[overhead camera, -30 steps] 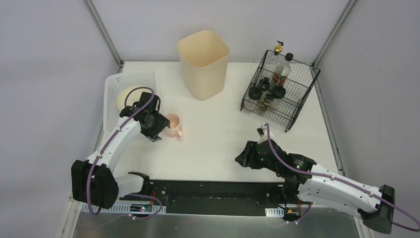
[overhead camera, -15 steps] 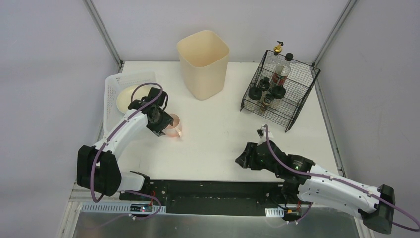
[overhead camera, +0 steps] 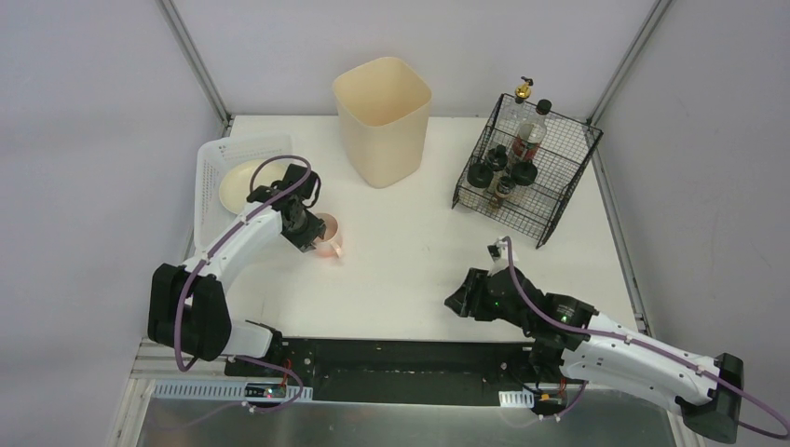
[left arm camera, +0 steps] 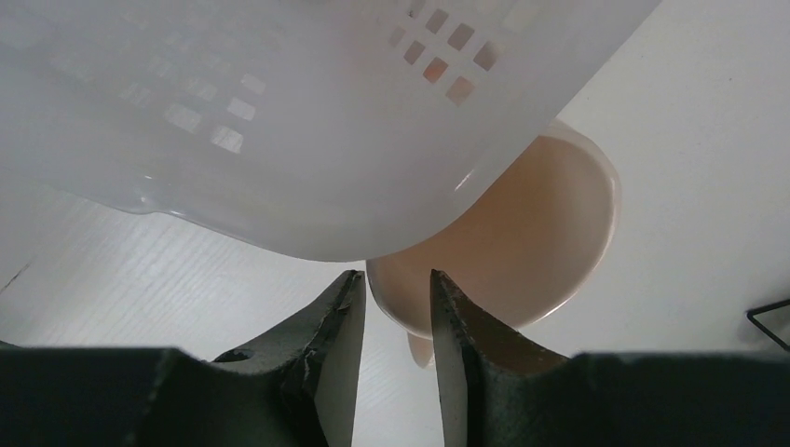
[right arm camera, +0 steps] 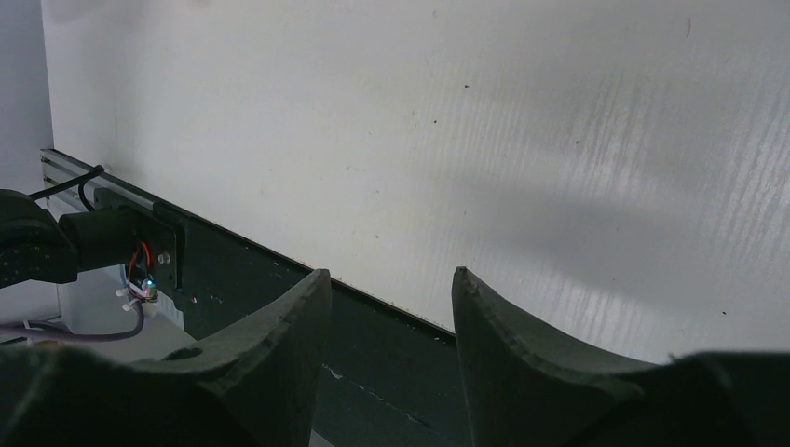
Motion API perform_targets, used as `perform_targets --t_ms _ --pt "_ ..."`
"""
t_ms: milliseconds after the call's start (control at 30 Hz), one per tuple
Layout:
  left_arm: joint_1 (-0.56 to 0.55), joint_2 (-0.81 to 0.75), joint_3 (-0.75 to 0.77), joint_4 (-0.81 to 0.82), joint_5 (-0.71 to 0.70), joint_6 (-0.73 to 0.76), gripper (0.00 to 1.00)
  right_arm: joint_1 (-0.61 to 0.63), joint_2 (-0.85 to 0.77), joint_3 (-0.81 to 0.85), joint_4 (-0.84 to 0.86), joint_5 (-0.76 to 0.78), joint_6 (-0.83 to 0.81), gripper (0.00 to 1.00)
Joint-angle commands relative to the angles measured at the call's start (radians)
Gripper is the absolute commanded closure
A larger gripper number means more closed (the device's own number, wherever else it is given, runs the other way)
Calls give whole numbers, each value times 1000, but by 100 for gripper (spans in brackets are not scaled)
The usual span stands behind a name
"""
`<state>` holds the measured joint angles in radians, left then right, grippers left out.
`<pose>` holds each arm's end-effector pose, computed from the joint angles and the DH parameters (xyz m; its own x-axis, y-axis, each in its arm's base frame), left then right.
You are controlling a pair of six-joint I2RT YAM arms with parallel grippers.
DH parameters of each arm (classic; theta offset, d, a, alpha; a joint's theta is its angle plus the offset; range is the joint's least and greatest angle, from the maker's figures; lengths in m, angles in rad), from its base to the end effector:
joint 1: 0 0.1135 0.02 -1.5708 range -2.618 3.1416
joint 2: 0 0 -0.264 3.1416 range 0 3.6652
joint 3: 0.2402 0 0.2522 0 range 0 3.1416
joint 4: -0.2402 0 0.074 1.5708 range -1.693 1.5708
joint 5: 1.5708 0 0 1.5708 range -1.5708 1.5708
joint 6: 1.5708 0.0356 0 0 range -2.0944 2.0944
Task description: Clear the kitchen counter
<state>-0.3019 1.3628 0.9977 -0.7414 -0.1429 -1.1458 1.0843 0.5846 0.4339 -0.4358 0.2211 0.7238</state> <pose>0.2542 -0.0738 0.2427 -0.5647 -0.7686 -0.3006 -0.6815 0.6397 -0.3555 0.0731 0.1215 0.2216 -0.7085 0.0424 -0.7044 -0.4109 0.7868 0.4606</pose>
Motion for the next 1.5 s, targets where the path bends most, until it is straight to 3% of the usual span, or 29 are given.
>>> perform_targets --t_ms 0,300,567,1133,1467 --pt "-9 27 13 2 -30 -25 70 5 -9 -3 1 7 19 47" --pt "-11 42 -4 17 -19 -7 80 4 -26 -2 -13 7 27 47" --pt "-15 38 -26 40 24 27 100 6 -34 1 -18 2 33 47" --pt "-52 -99 19 127 313 281 100 5 -48 26 -52 19 33 46" --pt "-52 -146 207 -2 234 293 100 5 -45 29 -57 23 35 47"
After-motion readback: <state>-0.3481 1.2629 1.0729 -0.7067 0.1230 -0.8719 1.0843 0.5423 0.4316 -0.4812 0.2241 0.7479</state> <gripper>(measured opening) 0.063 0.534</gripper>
